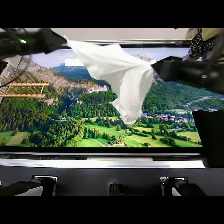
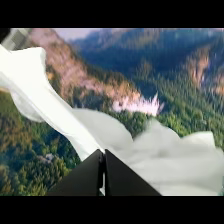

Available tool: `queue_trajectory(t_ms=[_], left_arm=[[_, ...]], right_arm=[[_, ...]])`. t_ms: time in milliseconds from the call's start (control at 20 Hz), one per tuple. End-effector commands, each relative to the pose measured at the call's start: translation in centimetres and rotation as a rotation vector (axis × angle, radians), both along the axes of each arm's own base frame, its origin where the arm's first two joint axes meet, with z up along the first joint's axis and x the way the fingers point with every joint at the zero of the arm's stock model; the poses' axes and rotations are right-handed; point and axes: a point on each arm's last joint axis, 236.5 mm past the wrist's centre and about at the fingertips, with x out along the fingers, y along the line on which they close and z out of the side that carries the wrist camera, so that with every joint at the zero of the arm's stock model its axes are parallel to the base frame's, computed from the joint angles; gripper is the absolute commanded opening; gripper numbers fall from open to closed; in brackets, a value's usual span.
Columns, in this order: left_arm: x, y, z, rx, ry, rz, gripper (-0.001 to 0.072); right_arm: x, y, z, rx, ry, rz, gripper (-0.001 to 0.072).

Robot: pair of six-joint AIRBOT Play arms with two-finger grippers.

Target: Fold the clothes and pants, and hang the long-sleeved shirts on hangers.

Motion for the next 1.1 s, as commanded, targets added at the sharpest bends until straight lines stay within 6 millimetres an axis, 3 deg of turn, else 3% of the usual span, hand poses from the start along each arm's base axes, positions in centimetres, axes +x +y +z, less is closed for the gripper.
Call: queue_trajectory(t_ms=[0, 100, 200, 250, 350, 550, 650, 750, 900, 1050], left_arm=[[-5.4, -0.4, 6.4, -0.033, -0.122, -0.022, 0.0014], [-8.0, -0.4, 8.7, -0.049, -0.168, -0.033, 0.0014], [-10.0, -0.1, 10.0, -0.058, -0.183, -0.036, 0.0015], [-10.6, -0.1, 10.2, -0.054, -0.185, -0.041, 0.0015], [-10.9, -0.2, 9.5, -0.039, -0.162, -0.054, 0.0015], [-8.4, -0.5, 5.1, -0.008, -0.051, -0.052, 0.0014], [-6.2, 0.0, 1.1, 0.041, 0.046, -0.017, 0.0015], [-3.6, 1.0, -3.9, 0.099, 0.15, 0.039, 0.0015], [-0.5, 2.2, -11.8, 0.196, 0.303, 0.093, 0.0014], [1.3, 2.4, -18.9, 0.251, 0.442, 0.097, 0.0015]], right_arm=[[-4.4, -0.4, 6.9, 0.056, -0.166, -0.007, 0.0039], [-6.4, -0.6, 11.0, 0.085, -0.258, -0.014, 0.0039], [-7.3, -1.1, 13.8, 0.107, -0.312, -0.033, 0.0039], [-7.1, -1.2, 14.1, 0.121, -0.314, -0.042, 0.0039], [-5.2, -0.8, 12.3, 0.143, -0.232, -0.045, 0.004], [1.7, 2.1, 3.7, 0.171, 0.07, 0.025, 0.004], [5.5, 4.6, -2.4, 0.137, 0.207, 0.055, 0.004], [8.4, 8.7, -8.9, 0.119, 0.327, 0.1, 0.004], [10.7, 14.7, -19.2, 0.087, 0.484, 0.135, 0.004], [10.6, 18.4, -28.0, 0.062, 0.641, 0.131, 0.0041]])
